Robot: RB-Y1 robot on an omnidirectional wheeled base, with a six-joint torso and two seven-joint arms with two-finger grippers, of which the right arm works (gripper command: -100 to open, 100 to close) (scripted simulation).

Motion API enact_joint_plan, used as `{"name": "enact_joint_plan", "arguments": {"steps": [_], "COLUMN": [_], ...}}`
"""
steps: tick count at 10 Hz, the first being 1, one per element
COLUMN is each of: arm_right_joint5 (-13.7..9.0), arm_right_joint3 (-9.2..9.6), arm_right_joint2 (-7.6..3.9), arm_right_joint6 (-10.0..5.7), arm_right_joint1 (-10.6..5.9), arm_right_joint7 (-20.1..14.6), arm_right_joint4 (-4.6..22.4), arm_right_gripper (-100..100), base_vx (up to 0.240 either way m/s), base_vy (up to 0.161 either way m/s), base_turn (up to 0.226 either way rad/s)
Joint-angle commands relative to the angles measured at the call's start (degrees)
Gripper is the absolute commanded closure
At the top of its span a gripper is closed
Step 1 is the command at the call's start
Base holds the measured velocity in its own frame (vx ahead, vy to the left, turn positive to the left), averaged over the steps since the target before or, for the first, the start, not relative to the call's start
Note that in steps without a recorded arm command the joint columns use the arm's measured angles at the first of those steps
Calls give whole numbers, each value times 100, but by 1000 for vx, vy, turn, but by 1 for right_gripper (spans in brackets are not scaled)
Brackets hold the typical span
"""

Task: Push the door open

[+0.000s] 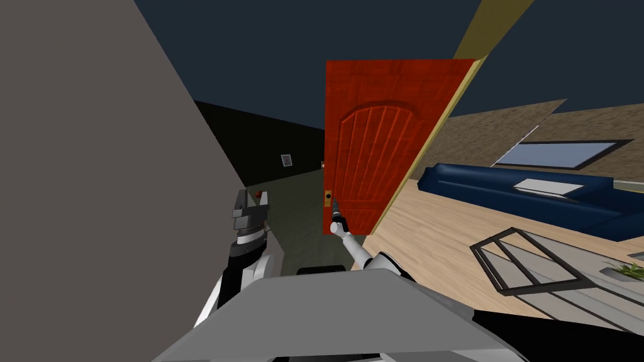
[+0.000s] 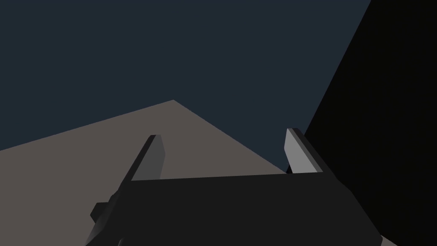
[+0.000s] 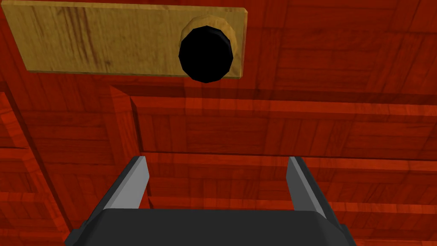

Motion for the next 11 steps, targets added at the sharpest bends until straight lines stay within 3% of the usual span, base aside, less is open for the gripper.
{"name": "enact_joint_plan", "arguments": {"steps": [1, 4, 6, 7, 8, 11], "arm_right_joint5": [-1, 8, 14, 16, 16, 16], "arm_right_joint3": [-31, -61, -81, -71, -71, -71], "arm_right_joint2": [-114, -82, 129, 76, 76, 76], "arm_right_joint6": [20, 13, 9, -13, -13, -13], "arm_right_joint1": [51, 36, 26, 2, 2, 2], "arm_right_joint7": [25, -7, -29, -34, -34, -34], "arm_right_joint4": [-80, -56, -40, 0, 0, 0], "arm_right_gripper": [-100, -100, -100, -100, 100, 100], "base_vx": [197, 223, 202, 75, 0, -26], "base_vy": [-59, 31, 89, 46, 0, -12], "base_turn": [24, 20, 25, 2, 0, 11]}}
